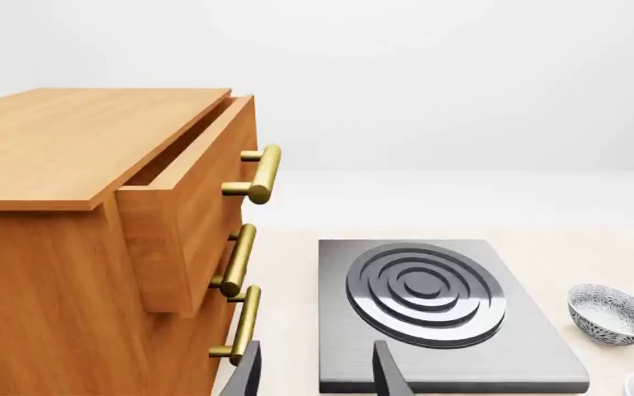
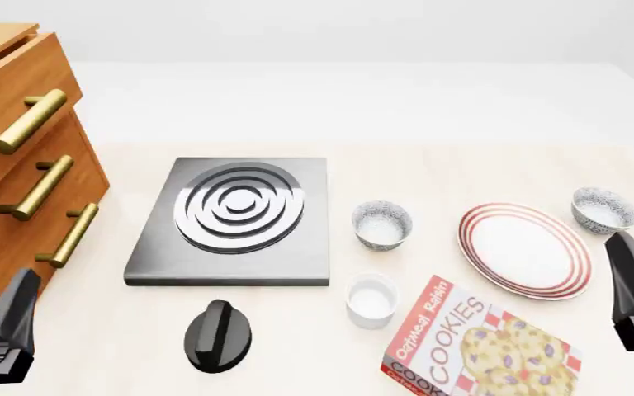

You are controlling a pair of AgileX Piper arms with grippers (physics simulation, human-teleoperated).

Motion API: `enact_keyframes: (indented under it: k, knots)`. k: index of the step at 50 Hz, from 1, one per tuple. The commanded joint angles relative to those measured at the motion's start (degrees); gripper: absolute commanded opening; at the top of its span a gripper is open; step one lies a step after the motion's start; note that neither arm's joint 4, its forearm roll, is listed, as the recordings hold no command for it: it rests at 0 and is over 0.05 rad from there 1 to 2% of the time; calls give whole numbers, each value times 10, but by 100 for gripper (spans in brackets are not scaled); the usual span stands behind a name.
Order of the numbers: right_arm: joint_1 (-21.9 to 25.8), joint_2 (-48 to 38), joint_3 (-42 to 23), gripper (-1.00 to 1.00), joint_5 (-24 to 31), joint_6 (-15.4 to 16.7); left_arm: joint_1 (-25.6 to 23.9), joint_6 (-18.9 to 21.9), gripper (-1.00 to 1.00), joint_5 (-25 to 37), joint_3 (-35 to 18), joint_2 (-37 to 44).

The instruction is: Pick the akita bowl next to the plate and place it on the plate.

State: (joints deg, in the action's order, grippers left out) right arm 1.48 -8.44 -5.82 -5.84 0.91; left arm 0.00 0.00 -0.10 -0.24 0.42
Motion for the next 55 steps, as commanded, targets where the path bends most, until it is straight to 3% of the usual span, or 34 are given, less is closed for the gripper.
enact_keyframes:
  k: [1,14,32,55]
  knots:
    - [6,-40,-10,100,-31,-3,0,0,100,0,0,0]
    - [13,-87,-22,100,-66,-8,0,0,100,0,0,0]
    - [22,-197,-30,100,-165,-11,0,0,100,0,0,0]
    - [30,-271,-53,100,-218,-15,0,0,100,0,0,0]
